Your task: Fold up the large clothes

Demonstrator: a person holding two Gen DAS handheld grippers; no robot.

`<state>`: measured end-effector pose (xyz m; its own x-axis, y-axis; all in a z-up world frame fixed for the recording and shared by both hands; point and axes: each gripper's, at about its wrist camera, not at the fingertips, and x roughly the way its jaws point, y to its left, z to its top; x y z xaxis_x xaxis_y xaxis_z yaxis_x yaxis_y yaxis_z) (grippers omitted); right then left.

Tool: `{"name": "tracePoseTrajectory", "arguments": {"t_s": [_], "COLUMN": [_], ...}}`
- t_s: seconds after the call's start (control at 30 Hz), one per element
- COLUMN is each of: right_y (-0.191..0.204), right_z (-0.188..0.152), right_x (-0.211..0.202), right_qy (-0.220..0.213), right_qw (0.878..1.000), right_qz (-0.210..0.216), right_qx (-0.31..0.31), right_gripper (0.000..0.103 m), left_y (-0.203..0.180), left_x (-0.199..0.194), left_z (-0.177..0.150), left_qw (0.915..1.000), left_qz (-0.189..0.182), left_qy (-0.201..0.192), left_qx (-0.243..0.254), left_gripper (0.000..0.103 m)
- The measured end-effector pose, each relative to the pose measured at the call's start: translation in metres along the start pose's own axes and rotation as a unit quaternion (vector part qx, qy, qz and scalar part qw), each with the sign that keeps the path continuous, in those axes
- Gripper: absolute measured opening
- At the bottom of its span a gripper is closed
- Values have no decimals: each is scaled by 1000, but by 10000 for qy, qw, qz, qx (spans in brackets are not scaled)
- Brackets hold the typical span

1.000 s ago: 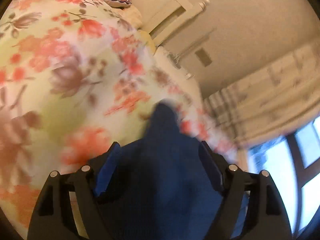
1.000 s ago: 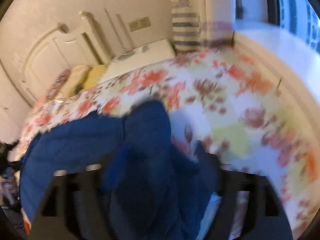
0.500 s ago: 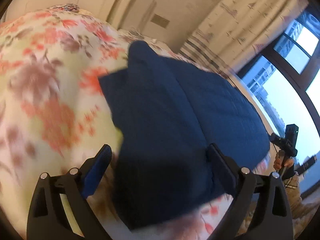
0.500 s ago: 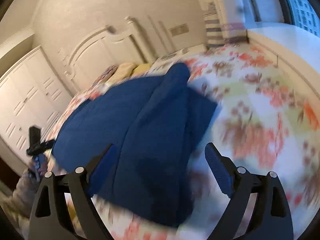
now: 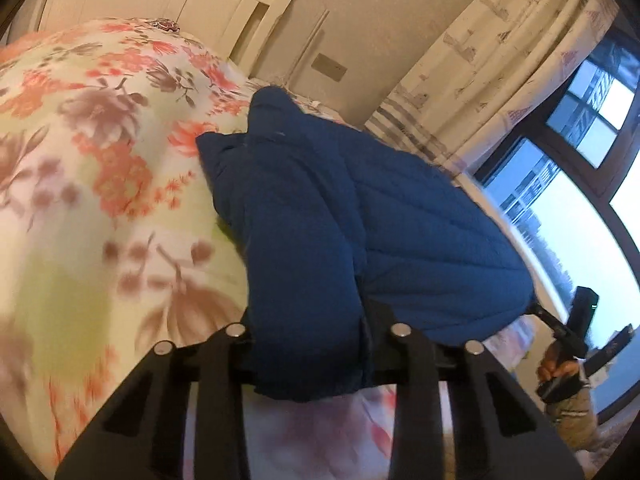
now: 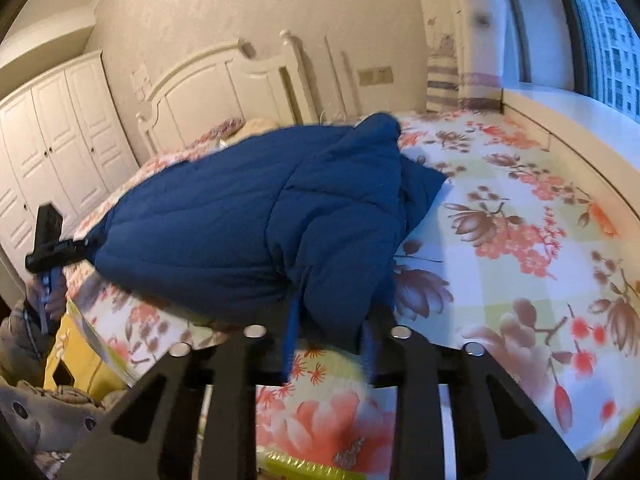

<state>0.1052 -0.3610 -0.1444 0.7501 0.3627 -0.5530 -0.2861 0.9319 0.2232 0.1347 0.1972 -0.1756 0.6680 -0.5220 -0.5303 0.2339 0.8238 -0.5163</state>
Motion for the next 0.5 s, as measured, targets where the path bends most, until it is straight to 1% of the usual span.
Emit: {"name": "tracePoseTrajectory", "arguments": {"t_s": [0.07, 0.13, 0.23, 0.3, 0.33, 0.37, 0.4, 0.43, 0.47, 0.5], "right_y": [5, 13, 23, 28, 26, 22, 20, 17, 14, 14], "right_z": [-5, -12, -29, -40, -43, -45, -45, -43, -39, -36], "right_x": [-17, -31, -44, -47, -46, -44, -43, -45, -51, -61], "right_qy": [-45, 3, 138, 170, 164, 174, 200, 254, 241, 99], "right_qw": [9999, 9997, 9989, 9987, 9991, 9995, 9996, 9996, 9997, 9999], "right_qz": [83, 173, 358, 341, 280, 179, 144, 118, 50, -106], "right_qx": [-84, -199, -283, -326, -274, -191, -142, -66, 11, 22], "right_gripper": [27, 27, 27, 28, 29, 32, 36, 40, 53, 57], "left_y": [-6, -5, 5, 10, 11, 13, 13, 10, 6, -2], "left_x": [-19, -38, -49, -52, -52, -52, -56, -66, -76, -92], "left_z": [-13, -27, -45, -54, -55, -54, -52, -49, -46, -43], "left_qw": [10000, 10000, 9999, 9997, 9996, 9996, 9992, 9978, 9957, 9905], "left_qz": [18, -10, 46, -68, -75, 21, 269, 540, 746, 1045], "left_qy": [-9, 5, 68, 61, 52, 24, -70, -278, -506, -896], "left_qx": [79, 33, -93, -246, -283, -292, -303, -277, -217, -53], "left_gripper": [30, 30, 32, 36, 43, 50, 60, 64, 68, 77]}}
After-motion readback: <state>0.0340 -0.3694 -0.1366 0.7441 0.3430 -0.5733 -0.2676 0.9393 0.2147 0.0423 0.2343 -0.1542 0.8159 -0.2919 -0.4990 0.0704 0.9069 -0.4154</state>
